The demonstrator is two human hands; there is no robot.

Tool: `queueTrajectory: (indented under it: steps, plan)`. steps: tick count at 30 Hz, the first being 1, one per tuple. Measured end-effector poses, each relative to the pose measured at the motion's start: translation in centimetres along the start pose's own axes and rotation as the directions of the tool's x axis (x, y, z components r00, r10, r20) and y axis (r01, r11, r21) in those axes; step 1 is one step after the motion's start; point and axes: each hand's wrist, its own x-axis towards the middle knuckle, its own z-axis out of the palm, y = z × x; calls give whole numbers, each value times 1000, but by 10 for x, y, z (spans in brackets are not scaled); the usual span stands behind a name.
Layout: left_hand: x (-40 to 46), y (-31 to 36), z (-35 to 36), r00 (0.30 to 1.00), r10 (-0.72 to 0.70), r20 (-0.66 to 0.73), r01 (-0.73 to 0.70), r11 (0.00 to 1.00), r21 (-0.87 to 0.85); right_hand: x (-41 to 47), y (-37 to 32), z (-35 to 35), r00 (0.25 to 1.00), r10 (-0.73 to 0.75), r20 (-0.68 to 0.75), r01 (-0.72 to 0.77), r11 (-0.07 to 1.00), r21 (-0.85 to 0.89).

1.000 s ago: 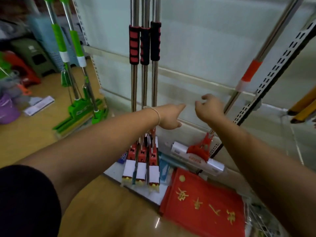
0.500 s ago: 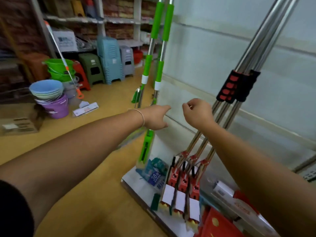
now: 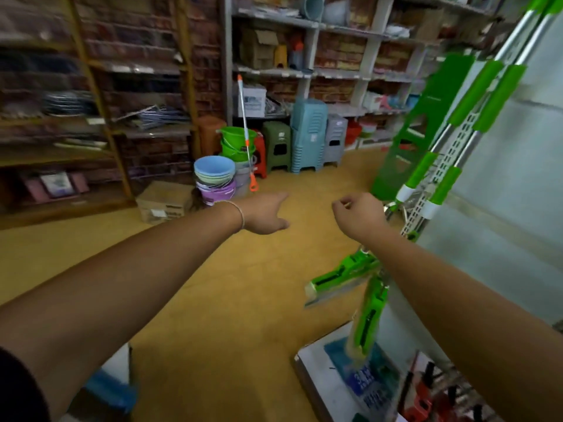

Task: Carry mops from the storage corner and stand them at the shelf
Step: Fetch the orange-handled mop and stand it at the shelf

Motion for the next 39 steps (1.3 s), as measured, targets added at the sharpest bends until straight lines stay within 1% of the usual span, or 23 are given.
queueTrajectory:
  steps: [3,10,14,16,21,30,36,39]
  plan:
    - [5,-35,-1,999,-51,-18,51,998,-32,27,-27,24,998,-51,30,51,999,20]
    - [43,-99,-26,984,-163,-74,164,987,3,111,-66,87,987,-125,105,119,991,62]
    - [81,-127,-46,966,-215,-144,231,967,109,177,-81,118,974,-169,148,159,984,80]
    - [105,-140,-57,960,-234,-152,256,957,139,212,-87,129,971,-181,154,169,982,87]
    - [174,-178,-80,944,-299,-140,311,947,74,293,-95,140,953,-268,139,259,962,81]
    - [264,-222,-100,940,-316,-125,323,945,39,392,-93,165,939,-310,148,301,950,81]
    - [332,-247,-112,954,-275,-121,281,959,42,448,-86,180,954,-244,174,227,967,113]
    - [375,-256,-122,967,-229,-109,234,972,34,485,-78,186,964,-220,149,207,973,98]
